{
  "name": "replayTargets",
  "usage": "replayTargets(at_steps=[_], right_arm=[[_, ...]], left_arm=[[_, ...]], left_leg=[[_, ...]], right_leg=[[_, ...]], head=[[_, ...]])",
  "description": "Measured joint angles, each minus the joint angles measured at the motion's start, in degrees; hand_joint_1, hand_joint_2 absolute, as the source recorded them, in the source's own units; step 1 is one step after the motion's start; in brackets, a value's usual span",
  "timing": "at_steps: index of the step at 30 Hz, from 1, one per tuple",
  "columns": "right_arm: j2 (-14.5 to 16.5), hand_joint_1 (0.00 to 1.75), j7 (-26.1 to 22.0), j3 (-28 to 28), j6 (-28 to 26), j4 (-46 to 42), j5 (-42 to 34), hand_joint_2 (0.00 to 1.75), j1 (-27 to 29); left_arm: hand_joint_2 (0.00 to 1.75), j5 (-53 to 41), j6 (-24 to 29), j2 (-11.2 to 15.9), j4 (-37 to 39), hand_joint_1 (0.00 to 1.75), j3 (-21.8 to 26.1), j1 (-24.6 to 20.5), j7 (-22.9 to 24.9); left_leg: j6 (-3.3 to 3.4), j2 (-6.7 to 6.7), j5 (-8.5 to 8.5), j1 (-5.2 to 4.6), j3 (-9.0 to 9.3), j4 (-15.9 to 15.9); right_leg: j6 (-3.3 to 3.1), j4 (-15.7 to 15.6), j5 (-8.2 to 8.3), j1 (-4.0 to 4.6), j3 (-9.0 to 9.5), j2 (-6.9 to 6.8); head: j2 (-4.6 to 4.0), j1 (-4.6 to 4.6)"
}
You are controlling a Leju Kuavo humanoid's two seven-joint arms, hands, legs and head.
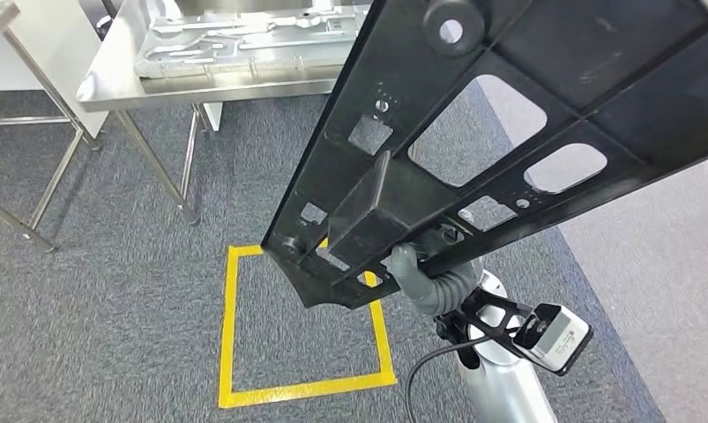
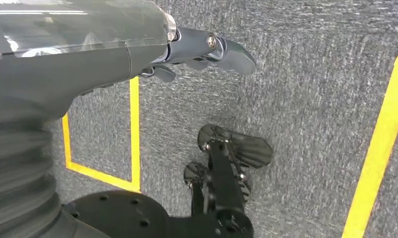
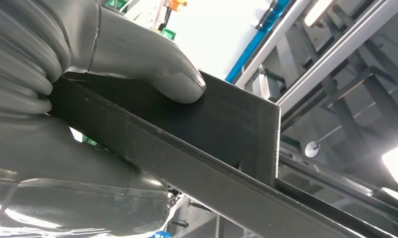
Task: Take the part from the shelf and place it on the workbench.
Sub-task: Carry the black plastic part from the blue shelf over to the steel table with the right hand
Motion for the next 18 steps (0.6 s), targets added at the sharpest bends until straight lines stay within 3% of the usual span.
replayTargets(at_steps=[3,5,8,9,10,11,13,14,15,18], right_arm=[[0.00,1.75,0.03,-0.18,0.35,0.03,0.12,1.75,0.28],[-0.02,1.75,-0.01,-0.37,-0.19,0.04,0.76,1.75,0.24],[-0.13,1.75,-0.04,-0.57,-1.66,0.31,1.97,1.75,0.32],[-0.20,1.75,-0.03,-0.59,-1.97,0.48,2.17,1.75,0.40],[-0.28,1.75,-0.02,-0.60,-2.20,0.66,2.25,1.75,0.46],[-0.37,1.75,-0.02,-0.60,-2.34,0.80,2.16,1.75,0.48],[-0.51,1.75,-0.01,-0.64,-2.33,0.99,1.54,1.75,0.45],[-0.56,1.75,-0.02,-0.69,-2.19,1.05,1.13,1.75,0.39],[-0.60,1.75,-0.02,-0.78,-1.99,1.08,0.79,1.75,0.37],[-0.74,1.75,0.01,-1.04,-1.51,1.12,0.36,1.75,0.44]], left_arm=[[1.75,-0.06,-0.01,-0.03,0.00,0.00,0.00,-0.04,-0.01],[1.75,-0.08,-0.01,-0.09,0.00,0.00,0.00,-0.10,-0.01],[1.75,-0.08,-0.01,-0.14,0.00,0.00,0.00,-0.13,-0.02],[1.75,-0.09,-0.01,-0.15,0.00,0.00,0.00,-0.08,-0.02],[1.75,-0.10,-0.01,-0.20,0.00,0.00,0.00,-0.05,-0.02],[1.75,-0.11,-0.02,-0.27,0.00,0.00,0.00,-0.04,-0.03],[1.75,-0.14,-0.05,-0.41,0.00,0.00,0.00,-0.03,-0.08],[1.75,-0.16,-0.06,-0.44,0.00,0.00,0.00,-0.03,-0.10],[1.75,-0.17,-0.07,-0.45,0.00,0.00,0.00,-0.02,-0.12],[1.75,-0.20,-0.07,-0.45,0.00,0.00,0.00,-0.05,-0.15]], left_leg=[[0.61,-0.11,-0.52,0.08,1.00,-1.27],[1.02,-0.18,-0.68,0.39,2.01,-1.85],[1.14,-0.62,-1.36,0.51,2.84,-1.99],[1.03,-0.92,-1.66,0.56,3.12,-1.96],[0.89,-1.16,-1.99,0.65,3.50,-1.92],[0.72,-1.39,-2.38,0.78,4.00,-1.88],[0.19,-1.80,-3.30,1.03,5.18,-1.82],[-0.16,-1.95,-3.70,1.10,5.53,-1.80],[-0.58,-2.05,-4.11,1.13,5.69,-1.85],[-1.78,-1.78,-4.71,1.15,6.20,-1.41]], right_leg=[[1.04,0.69,-0.04,-0.09,0.14,-0.02],[1.67,3.79,-1.60,-0.24,-1.29,-0.09],[2.66,14.43,-5.77,-1.03,-8.00,-0.19],[2.95,16.47,-5.91,-1.34,-9.78,-0.25],[3.20,16.32,-4.79,-1.62,-10.48,-0.32],[3.38,13.87,-2.50,-1.86,-9.97,-0.37],[3.55,5.93,2.56,-2.07,-7.27,-0.44],[3.33,2.91,3.72,-1.93,-6.28,-0.51],[2.93,1.24,4.15,-1.75,-5.79,-0.55],[1.18,0.71,3.55,-1.48,-5.22,-0.40]], head=[[0.00,0.01],[0.00,0.01],[0.00,0.01],[0.00,0.01],[0.00,0.01],[0.00,0.01],[0.00,0.02],[0.00,0.01],[0.00,0.02],[0.00,0.00]])
